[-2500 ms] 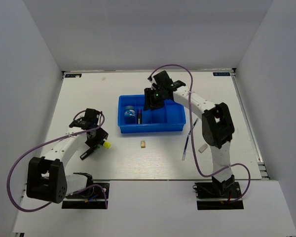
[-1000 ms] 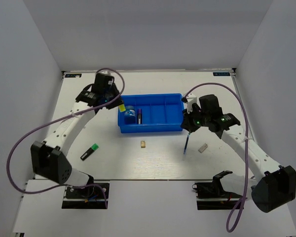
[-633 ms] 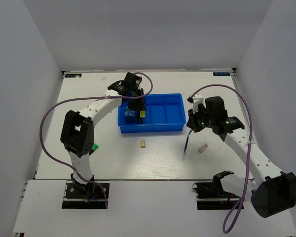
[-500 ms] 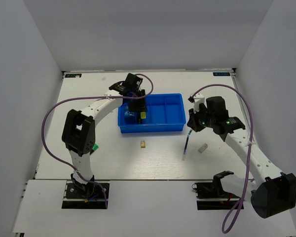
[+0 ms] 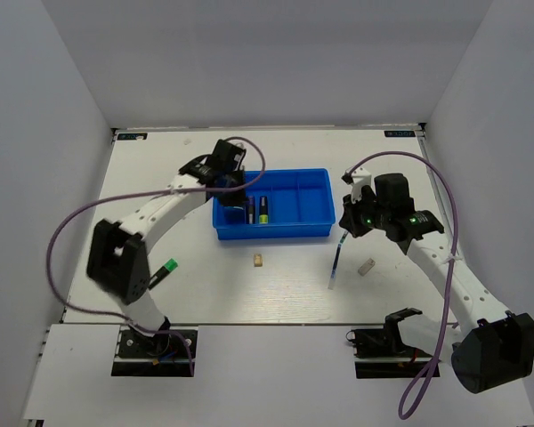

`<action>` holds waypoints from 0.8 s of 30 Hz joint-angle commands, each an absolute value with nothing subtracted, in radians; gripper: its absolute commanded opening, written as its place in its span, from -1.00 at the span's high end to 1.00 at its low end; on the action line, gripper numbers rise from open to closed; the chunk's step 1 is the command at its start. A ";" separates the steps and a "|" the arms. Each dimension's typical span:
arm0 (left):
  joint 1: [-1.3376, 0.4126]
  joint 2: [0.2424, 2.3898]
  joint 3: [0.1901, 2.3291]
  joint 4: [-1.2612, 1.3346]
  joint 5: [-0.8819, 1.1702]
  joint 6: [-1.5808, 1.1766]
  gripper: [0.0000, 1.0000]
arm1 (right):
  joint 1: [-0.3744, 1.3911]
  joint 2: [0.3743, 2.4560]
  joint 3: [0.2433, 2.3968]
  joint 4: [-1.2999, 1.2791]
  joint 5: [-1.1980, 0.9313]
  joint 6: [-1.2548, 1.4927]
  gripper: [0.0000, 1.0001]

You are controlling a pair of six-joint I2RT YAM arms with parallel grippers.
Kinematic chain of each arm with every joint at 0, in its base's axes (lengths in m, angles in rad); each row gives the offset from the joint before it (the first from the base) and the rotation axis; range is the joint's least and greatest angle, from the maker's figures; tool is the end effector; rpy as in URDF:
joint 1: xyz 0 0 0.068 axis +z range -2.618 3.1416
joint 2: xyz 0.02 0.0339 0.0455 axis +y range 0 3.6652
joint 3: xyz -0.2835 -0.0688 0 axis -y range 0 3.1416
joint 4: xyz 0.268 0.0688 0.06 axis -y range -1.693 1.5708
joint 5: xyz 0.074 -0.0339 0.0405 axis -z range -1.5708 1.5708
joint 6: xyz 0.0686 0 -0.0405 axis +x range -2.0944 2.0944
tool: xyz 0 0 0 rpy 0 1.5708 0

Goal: Sort the stationery into containers
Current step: Pick up the pen from the center of the board.

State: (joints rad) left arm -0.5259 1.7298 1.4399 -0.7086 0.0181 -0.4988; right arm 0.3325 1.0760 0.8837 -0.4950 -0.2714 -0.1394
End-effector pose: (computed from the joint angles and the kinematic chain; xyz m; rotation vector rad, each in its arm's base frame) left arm 0.3592 -0.2099 0.2544 0.0425 2.6227 -0.3990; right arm 0.2475 0.1049 0.2818 -0.6689 2.1591 0.4094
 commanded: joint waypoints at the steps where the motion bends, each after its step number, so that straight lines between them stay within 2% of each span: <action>1: -0.523 1.452 1.332 -0.802 -0.168 -0.572 0.84 | 0.325 1.061 0.882 -0.474 -0.296 -0.143 1.00; 2: -0.494 1.419 1.230 -0.810 -0.234 -0.581 0.62 | 0.324 1.060 0.881 -0.476 -0.293 -0.143 1.00; 3: -0.480 1.358 1.200 -0.836 -0.248 -0.581 0.04 | 0.324 1.060 0.879 -0.479 -0.296 -0.141 0.95; 6: -0.378 1.240 1.051 -0.847 -0.163 -0.468 -0.61 | 0.327 1.066 0.882 -0.477 -0.321 -0.143 0.78; 8: -0.298 1.201 0.978 -0.885 -0.039 -0.292 -0.70 | 0.327 1.071 0.882 -0.477 -0.336 -0.146 0.72; 9: -0.273 1.206 0.968 -0.906 -0.028 -0.260 -0.66 | 0.327 1.072 0.879 -0.477 -0.337 -0.146 0.65; 11: -0.262 1.238 0.966 -0.992 -0.095 -0.193 -0.63 | 0.325 1.075 0.884 -0.480 -0.344 -0.152 0.62; 15: -0.238 1.299 0.908 -1.002 -0.199 -0.102 -0.63 | 0.327 1.071 0.884 -0.486 -0.351 -0.152 0.62; 24: -0.239 1.367 0.813 -0.842 -0.256 0.077 -0.63 | 0.325 1.062 0.885 -0.492 -0.376 -0.150 0.62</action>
